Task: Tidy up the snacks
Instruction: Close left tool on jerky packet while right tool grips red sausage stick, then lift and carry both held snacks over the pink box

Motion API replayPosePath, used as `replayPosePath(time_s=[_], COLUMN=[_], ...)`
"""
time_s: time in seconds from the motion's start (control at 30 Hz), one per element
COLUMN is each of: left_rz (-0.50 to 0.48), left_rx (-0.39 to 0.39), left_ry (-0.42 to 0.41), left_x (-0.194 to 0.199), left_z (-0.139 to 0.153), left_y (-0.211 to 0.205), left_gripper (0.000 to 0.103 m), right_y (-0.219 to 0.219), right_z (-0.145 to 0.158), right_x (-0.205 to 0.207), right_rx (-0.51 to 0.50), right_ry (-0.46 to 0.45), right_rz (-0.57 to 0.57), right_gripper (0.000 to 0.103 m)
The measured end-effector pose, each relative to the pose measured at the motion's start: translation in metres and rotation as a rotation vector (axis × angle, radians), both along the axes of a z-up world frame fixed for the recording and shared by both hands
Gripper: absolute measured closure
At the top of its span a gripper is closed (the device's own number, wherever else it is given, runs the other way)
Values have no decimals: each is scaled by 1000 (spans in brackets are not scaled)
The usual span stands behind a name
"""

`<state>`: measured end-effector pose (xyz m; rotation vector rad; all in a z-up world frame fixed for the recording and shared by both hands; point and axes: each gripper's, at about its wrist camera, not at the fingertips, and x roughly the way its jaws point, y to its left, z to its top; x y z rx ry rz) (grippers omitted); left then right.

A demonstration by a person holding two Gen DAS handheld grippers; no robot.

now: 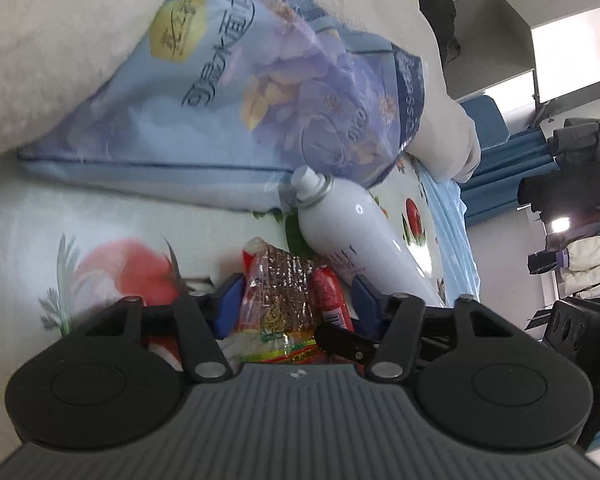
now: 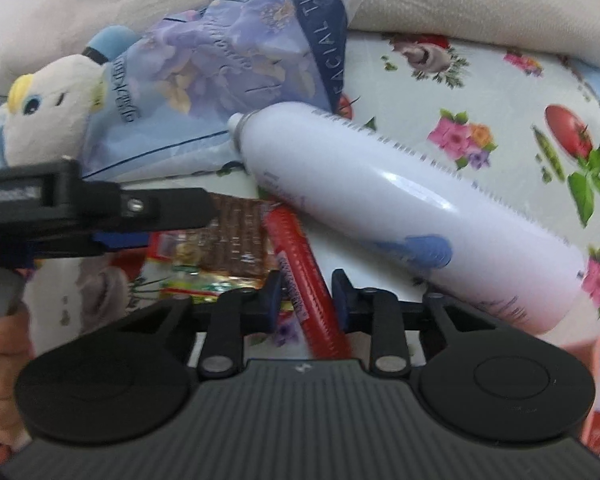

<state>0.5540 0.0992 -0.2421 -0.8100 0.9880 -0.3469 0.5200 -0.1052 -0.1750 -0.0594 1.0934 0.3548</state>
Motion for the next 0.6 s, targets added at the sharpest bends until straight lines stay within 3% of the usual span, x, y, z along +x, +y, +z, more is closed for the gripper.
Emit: replayPosePath(time_s=[0.13,0.3,0.4,0.6], left_rz=[-6,9,16,22], left_rx=[38,112,108,132], left_ry=[6,11,11,11], left_x=[-8,-18,-24,-44], left_z=[-1,-2,-5,3], left_y=[-11,-24,-25,-28], left_gripper=[54,89,97,99], right_y=[4,6,3,-5], right_z=[0,-1,-2,2], right_x=[-12,-28,-36,-56], right_rx=[40,27,23,33], right_ry=[23,-1,-20,-27], right_rz=[10,17,4,-10], right_gripper=[79,79,79,79])
